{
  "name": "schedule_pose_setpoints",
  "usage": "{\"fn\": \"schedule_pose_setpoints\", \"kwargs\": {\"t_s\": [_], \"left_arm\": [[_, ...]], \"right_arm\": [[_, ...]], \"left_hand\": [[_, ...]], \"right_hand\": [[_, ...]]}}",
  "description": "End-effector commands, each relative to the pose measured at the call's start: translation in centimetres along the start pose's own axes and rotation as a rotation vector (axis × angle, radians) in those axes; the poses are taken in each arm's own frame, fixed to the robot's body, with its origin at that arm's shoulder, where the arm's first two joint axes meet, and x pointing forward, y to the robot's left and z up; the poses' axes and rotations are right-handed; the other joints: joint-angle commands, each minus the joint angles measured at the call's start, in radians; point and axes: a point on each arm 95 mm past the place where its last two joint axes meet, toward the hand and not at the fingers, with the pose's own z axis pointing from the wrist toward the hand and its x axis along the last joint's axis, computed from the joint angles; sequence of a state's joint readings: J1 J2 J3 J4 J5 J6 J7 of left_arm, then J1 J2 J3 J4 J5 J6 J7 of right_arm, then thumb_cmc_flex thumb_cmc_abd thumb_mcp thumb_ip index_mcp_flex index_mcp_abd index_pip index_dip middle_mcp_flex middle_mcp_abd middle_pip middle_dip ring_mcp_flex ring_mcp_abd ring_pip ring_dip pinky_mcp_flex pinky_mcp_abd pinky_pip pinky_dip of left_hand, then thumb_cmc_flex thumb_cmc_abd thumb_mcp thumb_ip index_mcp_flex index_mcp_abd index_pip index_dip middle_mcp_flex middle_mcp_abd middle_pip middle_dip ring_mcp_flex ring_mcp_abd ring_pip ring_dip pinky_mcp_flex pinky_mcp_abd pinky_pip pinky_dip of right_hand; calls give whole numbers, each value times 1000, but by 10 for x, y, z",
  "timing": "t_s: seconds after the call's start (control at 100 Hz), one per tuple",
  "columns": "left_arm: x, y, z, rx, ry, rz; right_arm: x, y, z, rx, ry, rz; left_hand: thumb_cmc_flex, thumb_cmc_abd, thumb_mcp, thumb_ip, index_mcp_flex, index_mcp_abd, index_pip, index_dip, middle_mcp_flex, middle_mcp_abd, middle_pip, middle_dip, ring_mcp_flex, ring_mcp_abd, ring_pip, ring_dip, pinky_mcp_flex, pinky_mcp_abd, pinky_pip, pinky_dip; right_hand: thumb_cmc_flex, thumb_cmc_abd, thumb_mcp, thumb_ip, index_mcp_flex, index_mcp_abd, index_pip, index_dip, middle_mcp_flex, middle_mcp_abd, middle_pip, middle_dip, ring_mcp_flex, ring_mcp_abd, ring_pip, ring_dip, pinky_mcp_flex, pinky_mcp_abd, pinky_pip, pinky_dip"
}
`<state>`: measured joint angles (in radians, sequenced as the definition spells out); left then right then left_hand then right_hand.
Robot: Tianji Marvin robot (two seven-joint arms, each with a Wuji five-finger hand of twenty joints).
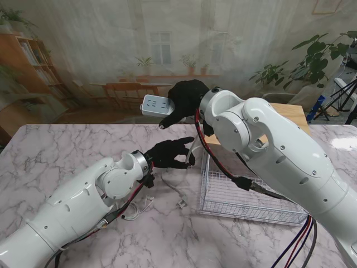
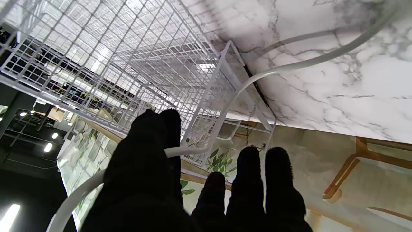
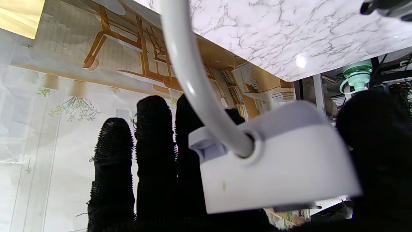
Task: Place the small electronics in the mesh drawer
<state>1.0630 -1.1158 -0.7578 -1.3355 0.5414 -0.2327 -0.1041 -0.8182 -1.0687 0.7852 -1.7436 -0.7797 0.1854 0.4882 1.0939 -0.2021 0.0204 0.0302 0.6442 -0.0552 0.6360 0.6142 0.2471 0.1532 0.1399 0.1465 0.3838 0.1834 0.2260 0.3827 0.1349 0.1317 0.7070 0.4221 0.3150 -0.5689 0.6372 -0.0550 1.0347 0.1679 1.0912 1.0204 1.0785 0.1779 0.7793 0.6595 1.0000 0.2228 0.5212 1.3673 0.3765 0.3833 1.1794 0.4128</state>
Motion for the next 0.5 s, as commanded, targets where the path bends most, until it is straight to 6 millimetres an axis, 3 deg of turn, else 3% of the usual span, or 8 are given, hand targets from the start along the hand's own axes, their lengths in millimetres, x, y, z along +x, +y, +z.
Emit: {"fn": "schedule_pose_setpoints", "kwargs": {"t_s": [0.0, 0.2, 0.28, 0.49], "left_arm": [[-3, 4, -2, -23, -16, 13], [-30, 7, -19, -37, -78, 69], [-40, 8, -27, -31, -102, 71], [-58, 7, -55, -29, -135, 133]], "right_arm": [[-1, 1, -1, -6, -6, 2], [-8, 3, -9, -15, -24, -20], [-11, 2, -11, -15, -31, -32], [-22, -4, -16, -11, -62, -68]], "left_hand": [[48, 30, -9, -24, 37, 30, 44, 17, 48, -4, 25, 24, 30, 10, 26, 10, 3, 3, 26, 11], [76, 58, -9, -18, 13, 68, 69, 27, 279, -7, 88, 117, 80, 22, 31, 8, 19, 18, 53, 16], [77, 56, -6, -12, 3, 77, 73, 40, 319, -14, 93, 129, 96, 27, 36, 11, 15, 38, 59, 21], [81, 56, 1, -6, -3, 82, 65, 60, 459, -29, 151, 210, 206, 38, 100, 85, 57, 83, 148, 116]], "right_hand": [[209, 263, 295, 22, 176, -148, 106, 16, 12, -106, 56, 14, -17, -10, 75, 22, -16, 6, -1, -7], [211, 260, 296, 23, 175, -142, 106, 16, 14, -106, 59, 16, -17, -13, 76, 23, -16, 6, -1, -7], [211, 259, 298, 23, 176, -139, 108, 17, 15, -107, 62, 18, -15, -13, 78, 23, -14, 5, 0, -6], [212, 259, 298, 24, 176, -135, 109, 17, 14, -107, 66, 20, -16, -13, 80, 25, -14, 6, -1, -6]]}}
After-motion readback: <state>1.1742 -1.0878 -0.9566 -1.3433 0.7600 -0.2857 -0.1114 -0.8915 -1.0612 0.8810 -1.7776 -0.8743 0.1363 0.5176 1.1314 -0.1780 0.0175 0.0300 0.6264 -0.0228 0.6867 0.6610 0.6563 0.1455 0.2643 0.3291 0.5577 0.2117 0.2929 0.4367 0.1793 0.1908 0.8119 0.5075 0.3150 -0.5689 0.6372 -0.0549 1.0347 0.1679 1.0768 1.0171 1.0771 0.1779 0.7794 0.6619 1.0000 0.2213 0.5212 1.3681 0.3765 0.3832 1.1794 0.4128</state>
